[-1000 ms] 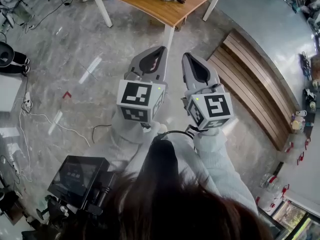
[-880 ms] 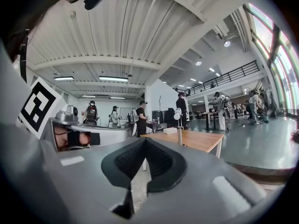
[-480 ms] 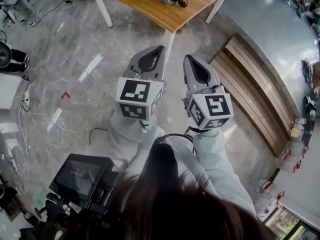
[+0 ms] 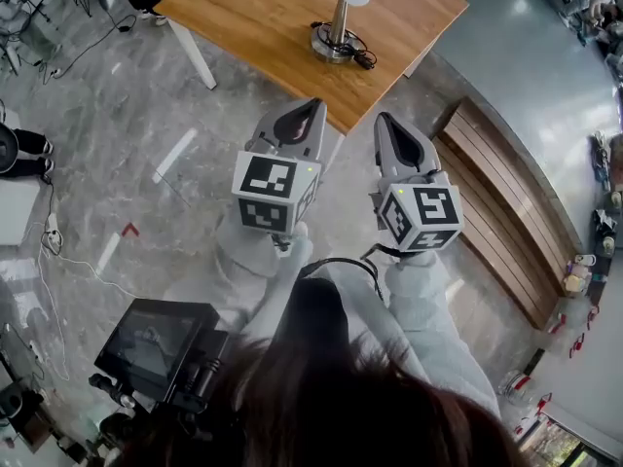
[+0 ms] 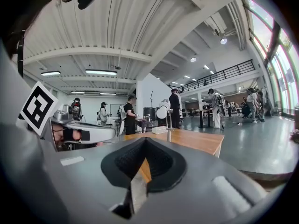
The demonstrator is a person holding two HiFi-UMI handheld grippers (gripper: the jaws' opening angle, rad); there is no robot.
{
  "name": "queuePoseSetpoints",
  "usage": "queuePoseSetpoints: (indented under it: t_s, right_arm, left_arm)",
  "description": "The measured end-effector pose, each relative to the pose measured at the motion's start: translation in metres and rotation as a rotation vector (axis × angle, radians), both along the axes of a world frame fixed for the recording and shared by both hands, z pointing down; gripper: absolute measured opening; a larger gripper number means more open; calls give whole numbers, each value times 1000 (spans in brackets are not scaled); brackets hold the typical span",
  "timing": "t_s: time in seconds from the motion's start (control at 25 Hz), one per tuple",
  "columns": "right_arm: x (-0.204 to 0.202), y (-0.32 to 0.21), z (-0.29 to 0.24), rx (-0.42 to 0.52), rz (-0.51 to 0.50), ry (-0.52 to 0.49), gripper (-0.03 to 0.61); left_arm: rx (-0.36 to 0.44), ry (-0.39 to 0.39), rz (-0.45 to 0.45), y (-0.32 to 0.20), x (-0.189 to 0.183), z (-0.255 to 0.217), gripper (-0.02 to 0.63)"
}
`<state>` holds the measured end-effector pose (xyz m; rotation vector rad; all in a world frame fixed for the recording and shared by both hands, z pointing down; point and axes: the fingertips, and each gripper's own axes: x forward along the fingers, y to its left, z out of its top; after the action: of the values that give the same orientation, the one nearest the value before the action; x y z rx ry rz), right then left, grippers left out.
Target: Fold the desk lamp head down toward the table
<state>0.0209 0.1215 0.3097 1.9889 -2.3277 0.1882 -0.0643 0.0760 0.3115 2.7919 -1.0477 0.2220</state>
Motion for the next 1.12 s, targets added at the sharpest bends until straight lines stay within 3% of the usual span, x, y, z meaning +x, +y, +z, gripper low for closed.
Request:
queuePoseSetpoints:
  t_s: [0.24,0.48,0.8,1.12]
  right_arm:
    - [36,-96,17,-40,50,-21,2]
    - [76,-177,37,-11,-13,-51,2]
    - [137,-289,72,-94,-171,-44,2]
    - [127,-373,101,-144,-374,-43,12]
  left_arm:
    - [-28,-31,24,-102,21,9,0]
    - [-70,-8,43,-186,57,33,1]
    - [-114,-4,84,-288,114,40,1]
    - [-172,-36,199,-354,131,63,2]
